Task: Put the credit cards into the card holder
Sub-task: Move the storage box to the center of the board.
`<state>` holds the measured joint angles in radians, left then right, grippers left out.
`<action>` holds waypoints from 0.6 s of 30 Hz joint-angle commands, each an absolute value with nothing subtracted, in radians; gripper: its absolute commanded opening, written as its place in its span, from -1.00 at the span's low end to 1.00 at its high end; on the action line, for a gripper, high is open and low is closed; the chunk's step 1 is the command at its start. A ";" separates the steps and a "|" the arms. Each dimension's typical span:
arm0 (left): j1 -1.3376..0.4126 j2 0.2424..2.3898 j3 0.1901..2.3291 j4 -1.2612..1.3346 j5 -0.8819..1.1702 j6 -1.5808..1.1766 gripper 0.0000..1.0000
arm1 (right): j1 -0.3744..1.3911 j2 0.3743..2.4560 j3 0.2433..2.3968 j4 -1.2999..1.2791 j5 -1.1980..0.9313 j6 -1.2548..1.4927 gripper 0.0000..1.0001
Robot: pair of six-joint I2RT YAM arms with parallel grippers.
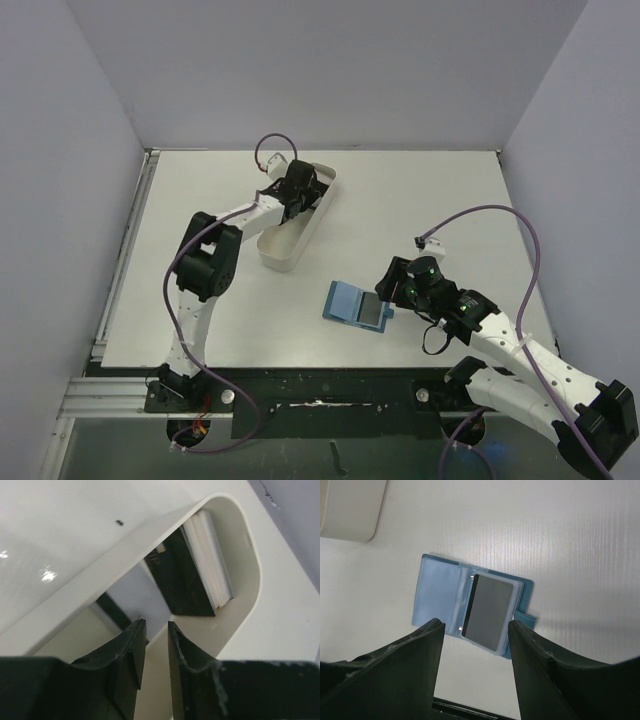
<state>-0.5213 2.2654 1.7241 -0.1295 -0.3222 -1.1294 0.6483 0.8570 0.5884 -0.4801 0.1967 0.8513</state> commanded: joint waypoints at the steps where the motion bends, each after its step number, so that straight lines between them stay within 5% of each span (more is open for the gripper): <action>1: -0.526 2.066 1.594 -0.070 -0.385 -1.053 -0.53 | 0.651 0.842 0.591 -0.453 0.190 0.866 0.09; 18: -0.538 1.651 1.062 -0.166 -0.398 -1.086 -0.50 | 0.676 0.864 0.604 -0.443 0.191 0.851 0.08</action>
